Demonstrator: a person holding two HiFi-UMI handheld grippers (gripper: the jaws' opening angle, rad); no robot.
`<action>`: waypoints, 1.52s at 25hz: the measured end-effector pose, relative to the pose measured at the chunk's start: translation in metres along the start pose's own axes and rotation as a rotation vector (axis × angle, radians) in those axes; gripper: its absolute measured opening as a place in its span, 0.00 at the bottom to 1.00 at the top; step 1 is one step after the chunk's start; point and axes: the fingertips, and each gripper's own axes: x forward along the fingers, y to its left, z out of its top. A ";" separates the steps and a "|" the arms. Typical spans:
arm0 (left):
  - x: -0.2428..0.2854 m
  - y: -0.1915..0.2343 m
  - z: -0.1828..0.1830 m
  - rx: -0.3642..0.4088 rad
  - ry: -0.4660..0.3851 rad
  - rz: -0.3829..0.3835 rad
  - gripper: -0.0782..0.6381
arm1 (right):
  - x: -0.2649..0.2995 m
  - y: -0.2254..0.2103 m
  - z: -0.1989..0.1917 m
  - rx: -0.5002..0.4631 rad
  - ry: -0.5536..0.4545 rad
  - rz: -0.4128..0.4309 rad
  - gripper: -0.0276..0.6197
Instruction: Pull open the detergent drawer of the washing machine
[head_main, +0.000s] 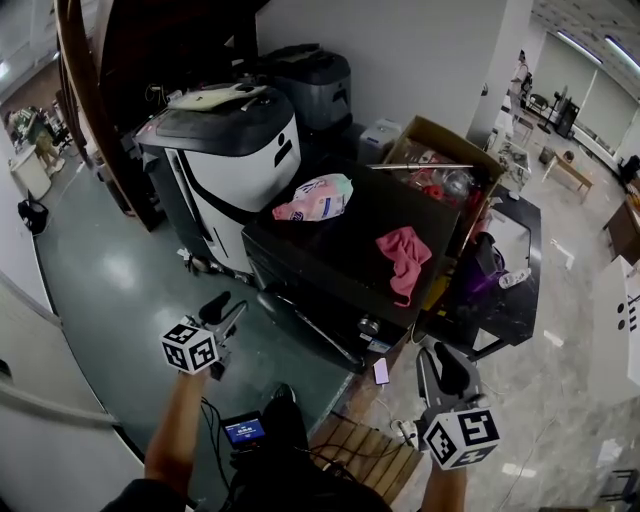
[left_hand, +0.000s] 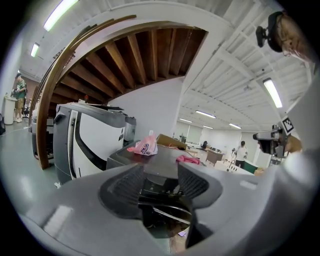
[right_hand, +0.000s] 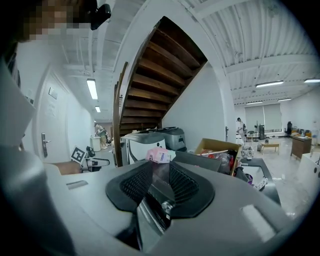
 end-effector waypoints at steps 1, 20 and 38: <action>0.006 0.003 -0.003 -0.004 0.007 -0.003 0.43 | 0.002 -0.002 -0.001 0.001 0.004 -0.004 0.17; 0.110 0.071 -0.059 -0.250 0.050 -0.029 0.43 | 0.043 -0.030 -0.022 0.003 0.087 -0.049 0.17; 0.174 0.131 -0.109 -0.776 -0.098 -0.101 0.43 | 0.078 -0.045 -0.056 0.000 0.199 -0.056 0.17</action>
